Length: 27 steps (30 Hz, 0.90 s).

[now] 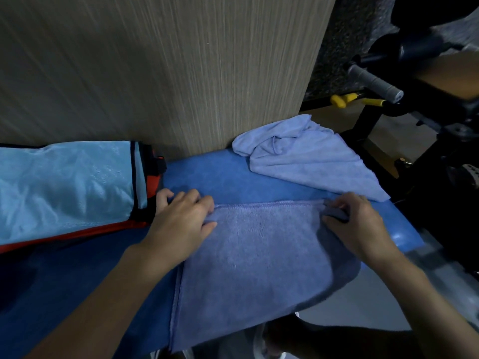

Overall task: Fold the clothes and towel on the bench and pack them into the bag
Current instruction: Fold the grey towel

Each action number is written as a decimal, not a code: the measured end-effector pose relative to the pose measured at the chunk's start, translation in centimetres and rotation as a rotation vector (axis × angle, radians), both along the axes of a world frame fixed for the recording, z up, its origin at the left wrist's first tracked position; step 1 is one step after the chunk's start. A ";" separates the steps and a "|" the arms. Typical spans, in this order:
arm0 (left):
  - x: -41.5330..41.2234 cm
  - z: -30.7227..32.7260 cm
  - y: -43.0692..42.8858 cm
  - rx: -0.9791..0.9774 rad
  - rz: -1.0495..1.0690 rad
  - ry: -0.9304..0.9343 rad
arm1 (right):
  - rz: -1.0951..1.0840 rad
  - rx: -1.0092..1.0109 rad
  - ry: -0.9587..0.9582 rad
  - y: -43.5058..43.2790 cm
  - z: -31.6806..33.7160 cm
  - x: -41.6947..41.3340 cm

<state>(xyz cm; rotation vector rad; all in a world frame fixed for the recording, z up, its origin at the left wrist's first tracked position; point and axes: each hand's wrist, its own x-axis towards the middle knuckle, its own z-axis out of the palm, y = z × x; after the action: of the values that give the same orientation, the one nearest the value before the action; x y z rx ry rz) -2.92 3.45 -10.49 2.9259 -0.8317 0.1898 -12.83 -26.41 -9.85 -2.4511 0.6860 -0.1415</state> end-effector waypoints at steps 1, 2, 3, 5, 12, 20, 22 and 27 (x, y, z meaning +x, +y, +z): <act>0.0 0.0 0.0 0.003 -0.006 -0.002 | 0.003 0.011 0.007 -0.1 -0.1 0.1; 0.0 0.1 -0.1 0.010 -0.007 0.001 | 0.016 0.011 0.015 -0.2 0.0 0.1; 0.0 0.2 -0.1 0.018 -0.004 0.013 | 0.025 -0.007 0.035 -0.3 -0.2 0.2; 0.0 0.3 -0.2 0.036 0.004 0.046 | 0.034 -0.040 0.051 -0.4 -0.3 0.5; 0.2 0.2 -0.1 -0.002 -0.020 0.094 | 0.101 -0.091 -0.076 -0.6 -0.7 0.8; 0.2 0.4 -0.3 -0.029 -0.042 0.066 | 0.157 -0.034 -0.135 -1.3 -1.4 1.2; 0.3 0.5 -0.3 -0.046 -0.042 0.064 | 0.176 -0.020 -0.127 -1.5 -1.3 1.2; 0.0 1.2 0.8 -0.071 -0.039 0.073 | 0.247 -0.028 -0.044 -2.0 -0.6 -0.2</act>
<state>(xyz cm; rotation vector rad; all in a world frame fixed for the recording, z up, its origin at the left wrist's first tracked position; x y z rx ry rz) -2.87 4.29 -9.26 2.8300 -0.8516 0.1067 -13.07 -28.44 -10.42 -2.5275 0.3604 -0.1085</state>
